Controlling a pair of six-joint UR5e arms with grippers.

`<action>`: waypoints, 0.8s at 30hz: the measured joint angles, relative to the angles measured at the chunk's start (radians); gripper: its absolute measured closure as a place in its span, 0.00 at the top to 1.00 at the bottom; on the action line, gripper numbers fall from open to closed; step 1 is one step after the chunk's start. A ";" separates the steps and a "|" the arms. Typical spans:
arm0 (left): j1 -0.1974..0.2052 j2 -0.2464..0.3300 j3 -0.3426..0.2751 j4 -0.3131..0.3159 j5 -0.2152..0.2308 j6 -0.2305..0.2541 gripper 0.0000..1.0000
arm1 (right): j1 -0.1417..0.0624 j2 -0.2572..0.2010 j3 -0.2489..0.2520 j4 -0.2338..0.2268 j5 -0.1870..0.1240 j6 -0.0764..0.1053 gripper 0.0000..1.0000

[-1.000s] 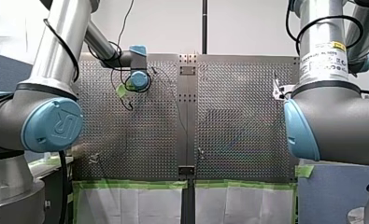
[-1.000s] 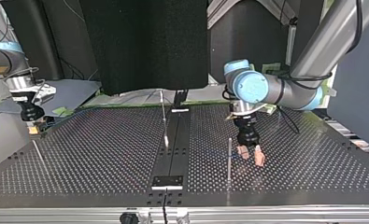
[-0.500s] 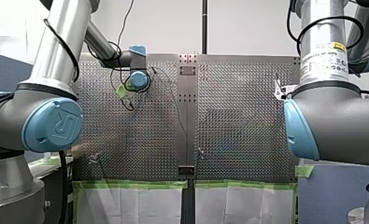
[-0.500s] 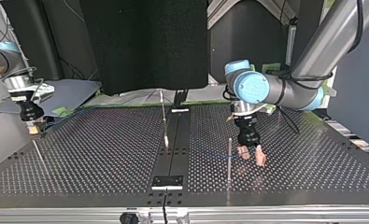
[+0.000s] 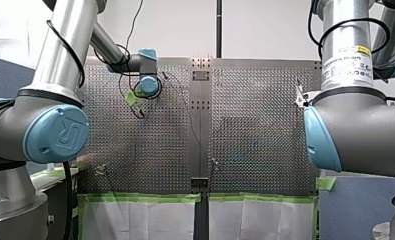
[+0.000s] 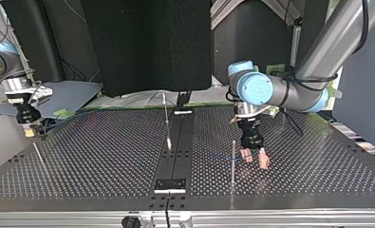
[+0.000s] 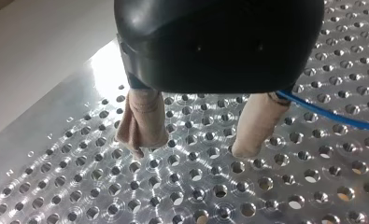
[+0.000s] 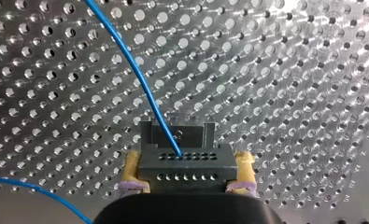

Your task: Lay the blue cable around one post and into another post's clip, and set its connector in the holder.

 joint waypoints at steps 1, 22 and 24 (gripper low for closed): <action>0.000 0.000 0.000 0.000 0.000 0.000 1.00 | 0.000 0.003 -0.002 -0.001 0.002 0.000 0.00; 0.004 0.000 0.000 0.004 0.012 0.002 1.00 | 0.009 0.043 -0.037 0.010 0.017 -0.015 0.00; 0.004 0.000 0.000 0.005 0.014 0.002 1.00 | 0.010 0.044 -0.038 0.009 0.018 -0.014 0.00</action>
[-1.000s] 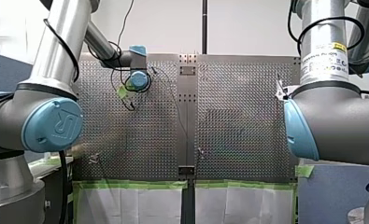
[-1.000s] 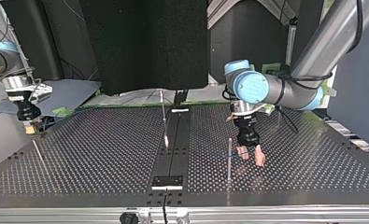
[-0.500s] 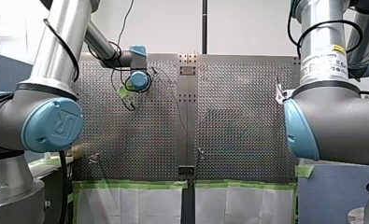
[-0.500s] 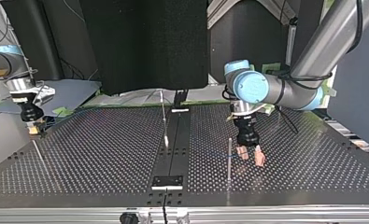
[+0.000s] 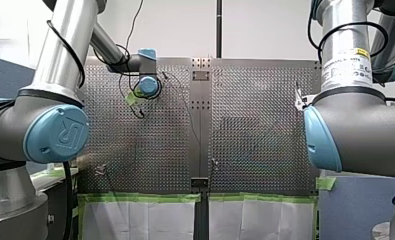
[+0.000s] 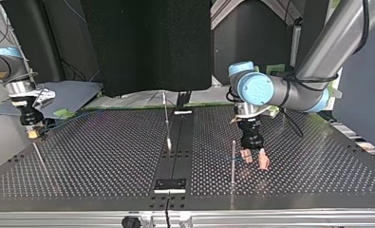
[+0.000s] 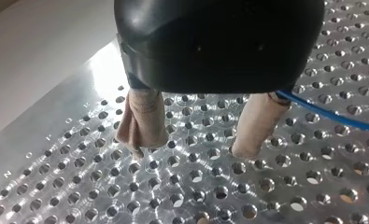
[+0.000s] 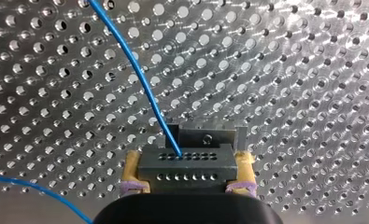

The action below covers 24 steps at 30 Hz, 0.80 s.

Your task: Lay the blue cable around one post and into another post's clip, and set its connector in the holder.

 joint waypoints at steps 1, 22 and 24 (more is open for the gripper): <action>0.000 0.000 0.000 0.000 0.001 0.000 1.00 | 0.000 0.000 0.000 0.000 0.002 0.000 0.00; 0.001 0.000 0.000 0.002 0.009 -0.001 1.00 | 0.027 -0.001 -0.001 -0.005 0.068 0.030 0.00; 0.001 0.000 0.000 0.003 0.009 0.000 1.00 | 0.031 -0.001 -0.001 -0.005 0.069 0.035 0.00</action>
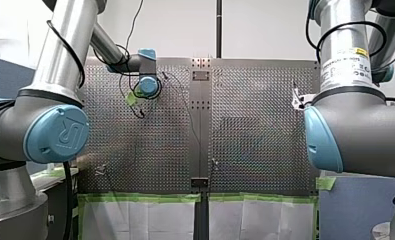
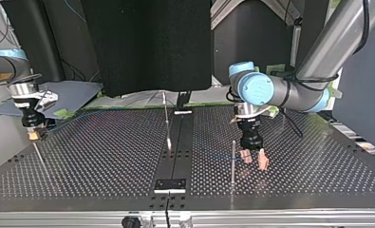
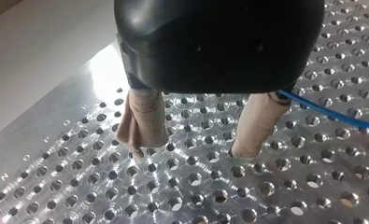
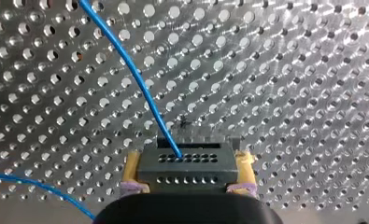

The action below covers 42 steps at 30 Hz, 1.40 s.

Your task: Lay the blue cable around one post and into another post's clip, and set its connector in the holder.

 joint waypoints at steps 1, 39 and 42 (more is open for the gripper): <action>0.000 0.000 0.000 0.000 0.000 0.000 1.00 | 0.002 0.000 0.000 0.000 0.000 0.002 0.00; 0.008 0.000 0.000 0.006 0.023 -0.002 1.00 | 0.012 0.001 0.001 0.000 0.032 0.045 0.00; 0.008 0.000 0.000 0.006 0.023 -0.003 1.00 | 0.012 0.001 0.001 0.000 0.032 0.045 0.00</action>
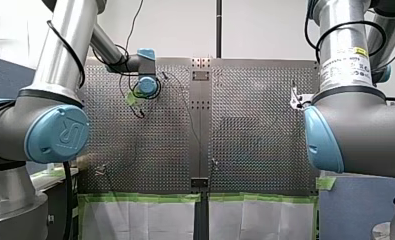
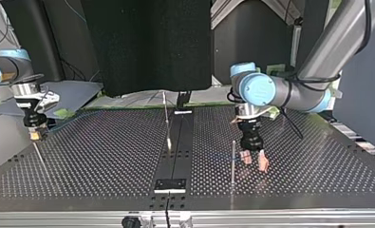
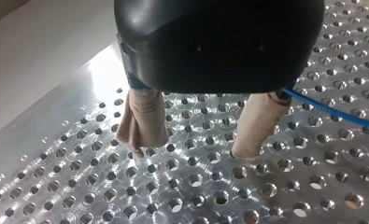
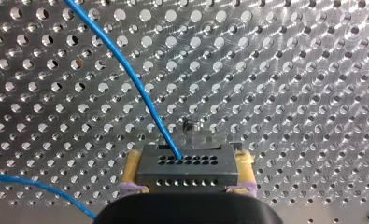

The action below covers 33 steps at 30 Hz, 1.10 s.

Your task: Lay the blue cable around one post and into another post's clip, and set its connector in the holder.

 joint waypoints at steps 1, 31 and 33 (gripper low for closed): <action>0.000 0.000 0.000 0.000 0.000 0.000 1.00 | 0.000 0.000 0.000 0.000 0.000 0.000 0.00; 0.001 0.000 0.000 -0.004 0.000 0.000 1.00 | 0.000 0.000 0.000 0.000 0.000 0.000 1.00; 0.000 0.000 0.000 -0.007 0.001 -0.002 1.00 | 0.000 0.000 0.000 0.000 0.000 0.000 1.00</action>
